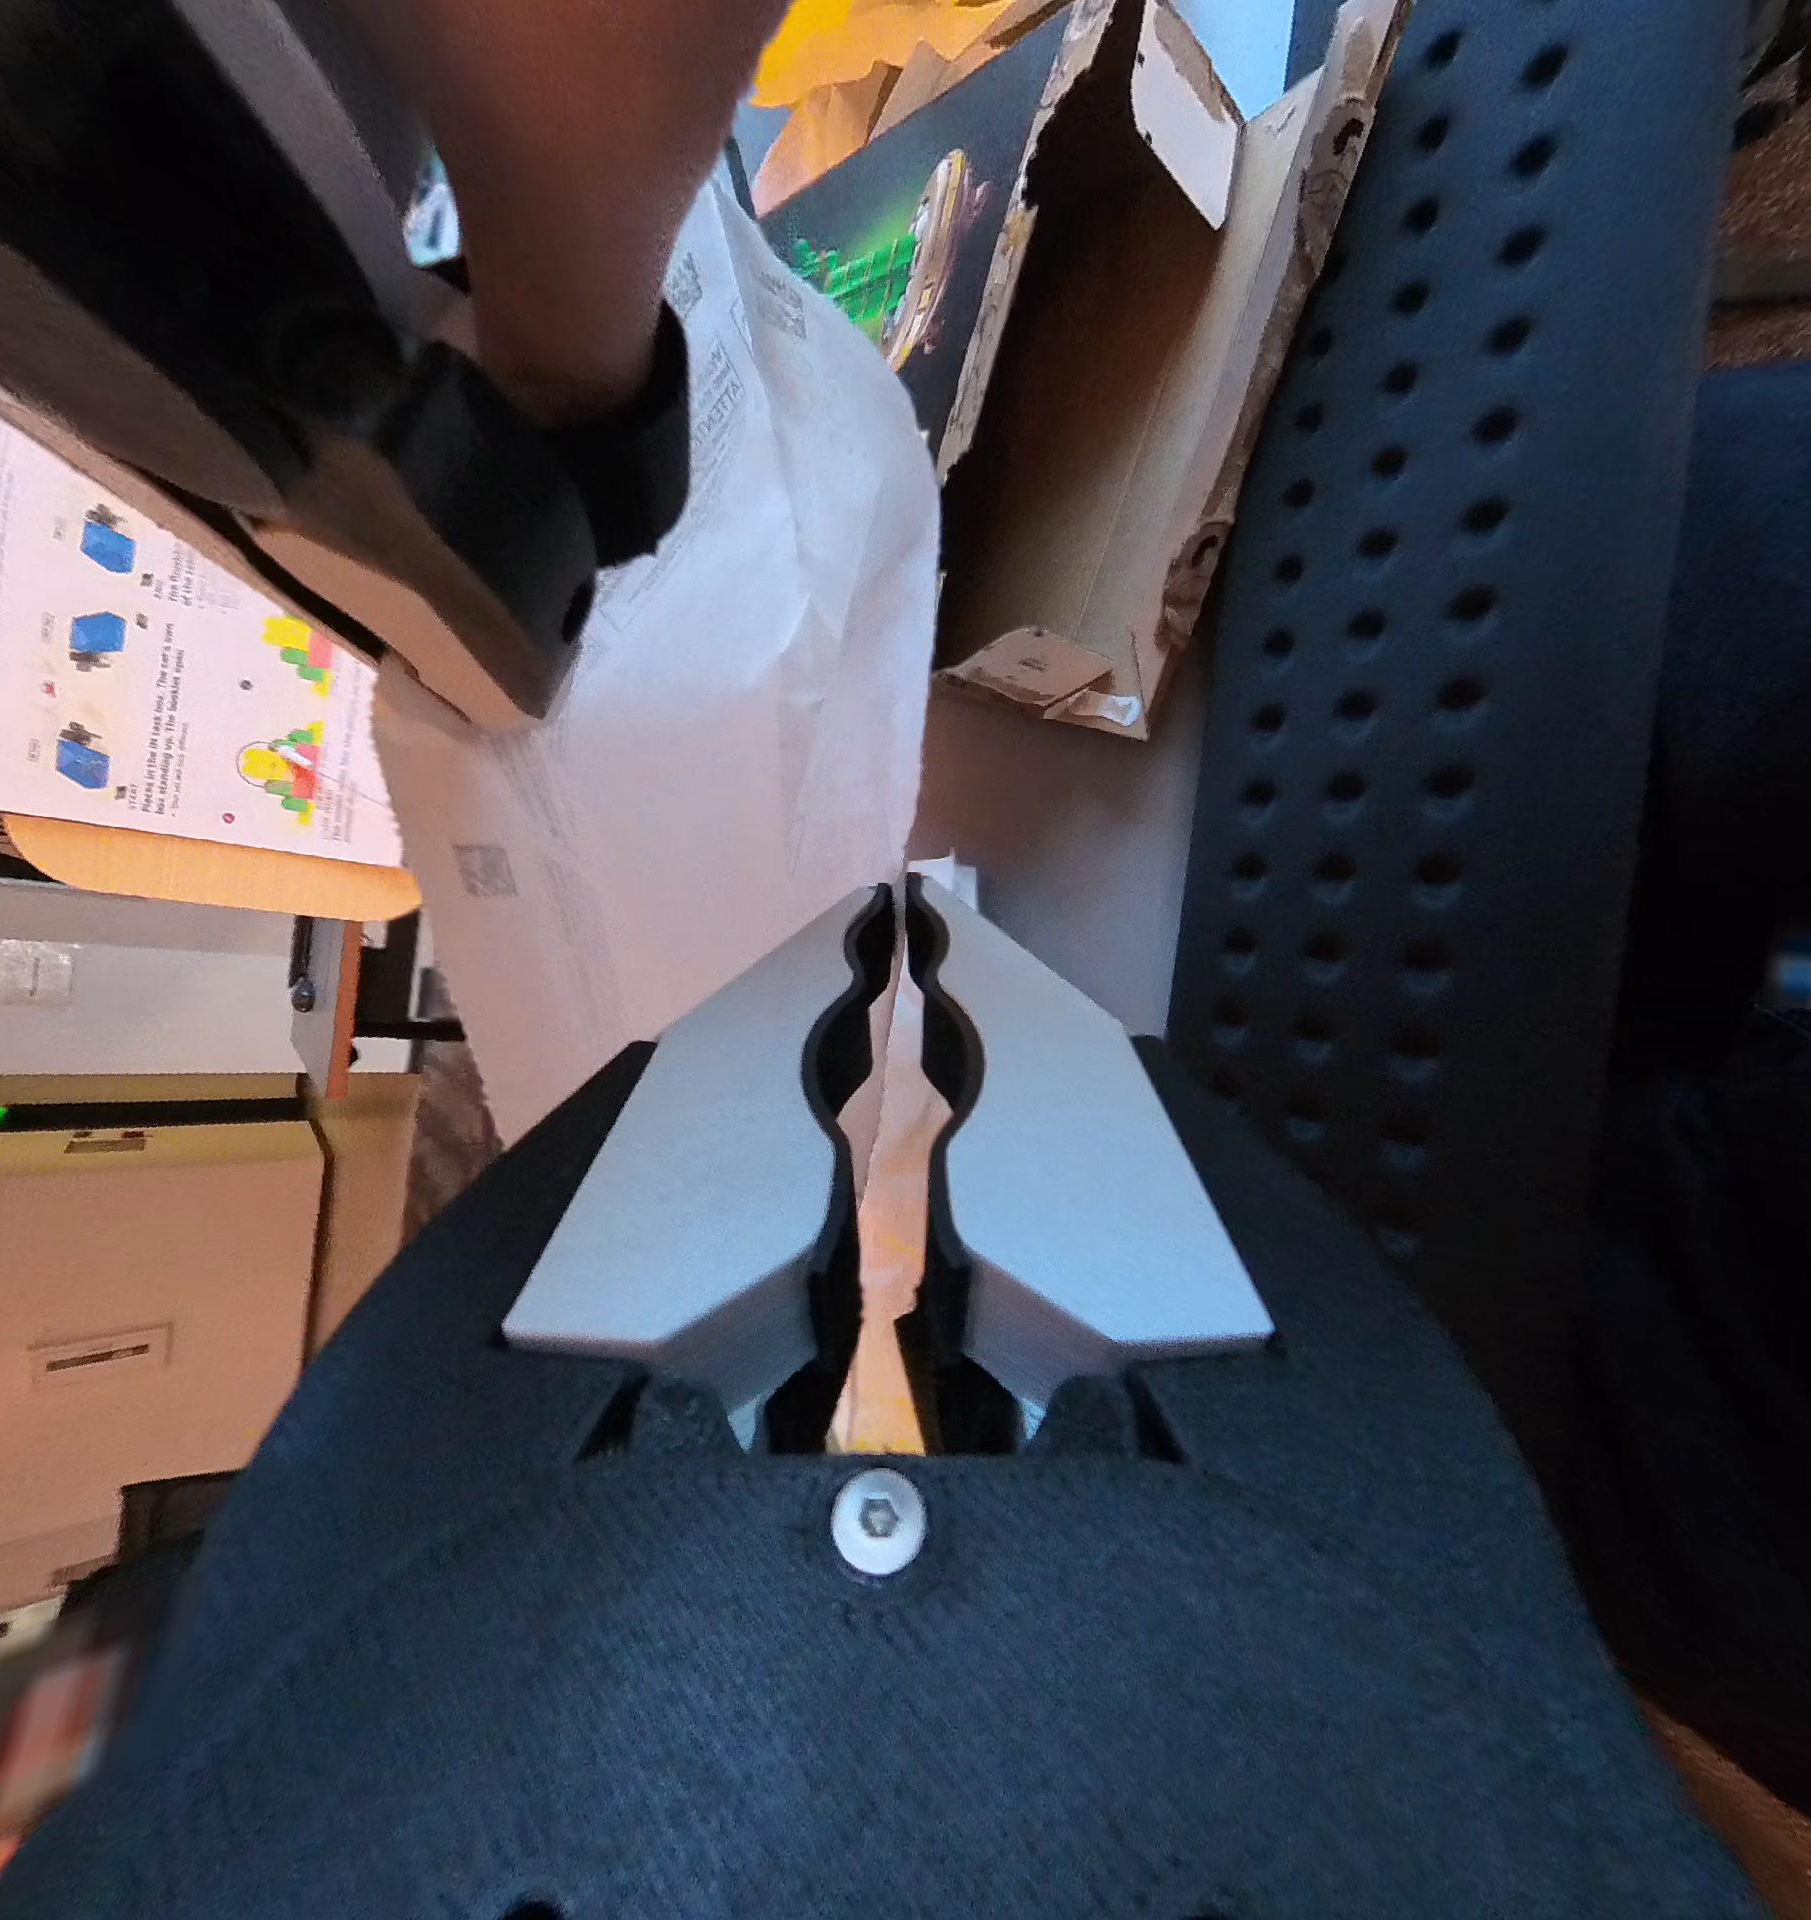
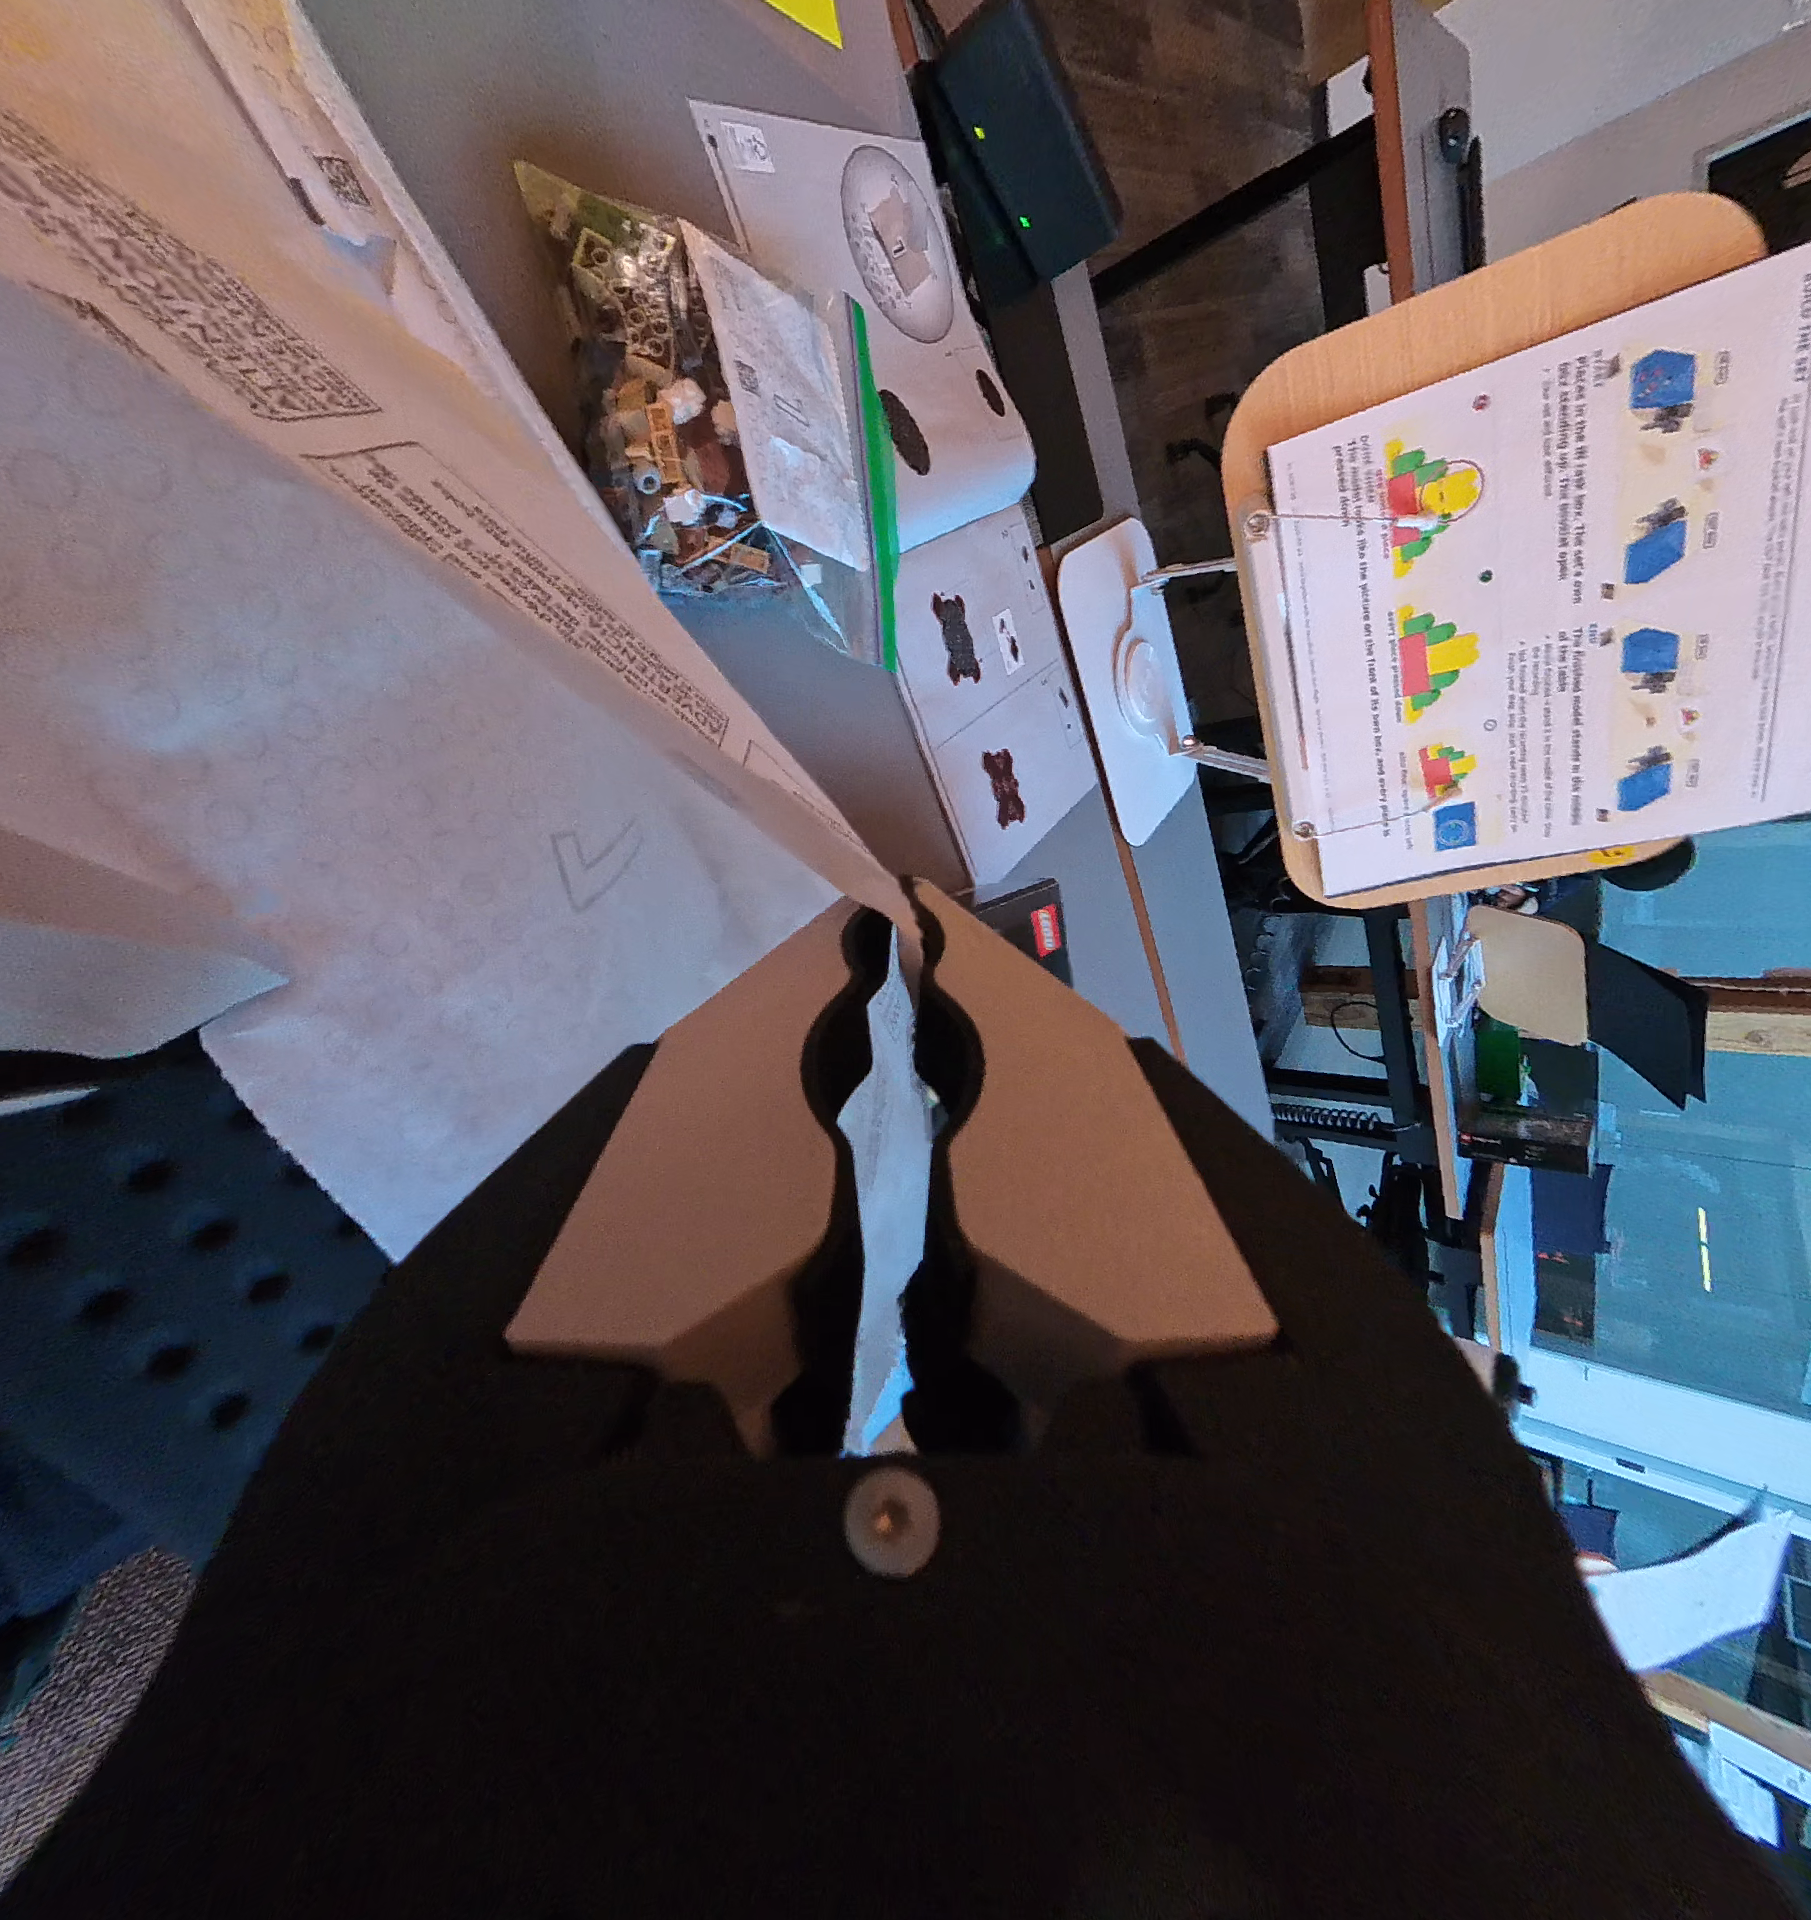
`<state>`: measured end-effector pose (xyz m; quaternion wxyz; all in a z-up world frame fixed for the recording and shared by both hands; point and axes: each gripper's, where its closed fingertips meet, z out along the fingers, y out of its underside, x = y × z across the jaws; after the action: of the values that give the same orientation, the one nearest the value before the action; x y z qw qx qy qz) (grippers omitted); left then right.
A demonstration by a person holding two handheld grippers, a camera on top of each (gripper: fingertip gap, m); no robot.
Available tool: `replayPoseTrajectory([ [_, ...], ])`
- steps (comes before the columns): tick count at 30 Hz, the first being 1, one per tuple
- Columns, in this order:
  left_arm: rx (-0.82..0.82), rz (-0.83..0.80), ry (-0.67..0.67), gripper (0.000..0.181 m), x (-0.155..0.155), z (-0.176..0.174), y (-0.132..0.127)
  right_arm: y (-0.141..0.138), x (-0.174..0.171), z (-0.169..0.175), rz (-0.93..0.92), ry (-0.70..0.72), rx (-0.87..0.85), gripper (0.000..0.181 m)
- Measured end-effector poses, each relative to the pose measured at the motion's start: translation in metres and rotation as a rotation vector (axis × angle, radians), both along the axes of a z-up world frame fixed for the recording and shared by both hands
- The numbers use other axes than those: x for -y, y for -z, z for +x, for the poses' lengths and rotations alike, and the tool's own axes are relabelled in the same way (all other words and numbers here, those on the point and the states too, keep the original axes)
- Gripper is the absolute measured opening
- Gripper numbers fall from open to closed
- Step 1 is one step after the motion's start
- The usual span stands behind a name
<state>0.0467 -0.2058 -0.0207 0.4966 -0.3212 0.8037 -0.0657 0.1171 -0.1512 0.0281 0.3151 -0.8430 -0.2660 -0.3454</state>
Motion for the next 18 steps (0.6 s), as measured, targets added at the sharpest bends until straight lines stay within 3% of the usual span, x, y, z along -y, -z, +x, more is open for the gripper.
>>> replayPoseTrajectory([
  [5,0.010,-0.100,-0.050,0.000,0.001,0.004,0.000,0.020,0.000,-0.009,-0.054,-0.056,-0.061,0.000],
  [6,0.027,-0.084,-0.073,0.002,-0.004,0.005,-0.001,0.022,-0.001,-0.009,-0.067,-0.063,-0.053,0.000],
  [8,0.059,0.011,-0.125,0.026,-0.019,0.004,-0.004,0.030,0.000,-0.007,-0.128,-0.058,-0.049,0.000],
  [10,0.047,0.080,-0.137,0.026,-0.029,0.000,0.002,0.033,-0.002,-0.006,-0.127,-0.060,-0.027,0.000],
  [12,-0.004,0.110,-0.151,0.022,-0.037,-0.006,0.017,0.036,-0.001,-0.010,-0.117,-0.080,-0.014,0.000],
  [14,-0.027,0.145,-0.157,0.000,-0.041,-0.007,0.024,0.037,-0.002,-0.014,-0.120,-0.094,-0.028,0.000],
  [16,-0.035,0.162,-0.154,0.000,-0.041,-0.005,0.025,0.038,-0.004,-0.013,-0.163,-0.104,0.007,0.000],
  [17,-0.031,0.175,-0.157,0.000,-0.043,-0.004,0.023,0.038,-0.007,-0.010,-0.187,-0.113,0.042,0.004],
  [18,-0.033,0.184,-0.150,0.000,-0.043,-0.002,0.022,0.041,-0.009,-0.011,-0.225,-0.131,0.063,0.019],
])
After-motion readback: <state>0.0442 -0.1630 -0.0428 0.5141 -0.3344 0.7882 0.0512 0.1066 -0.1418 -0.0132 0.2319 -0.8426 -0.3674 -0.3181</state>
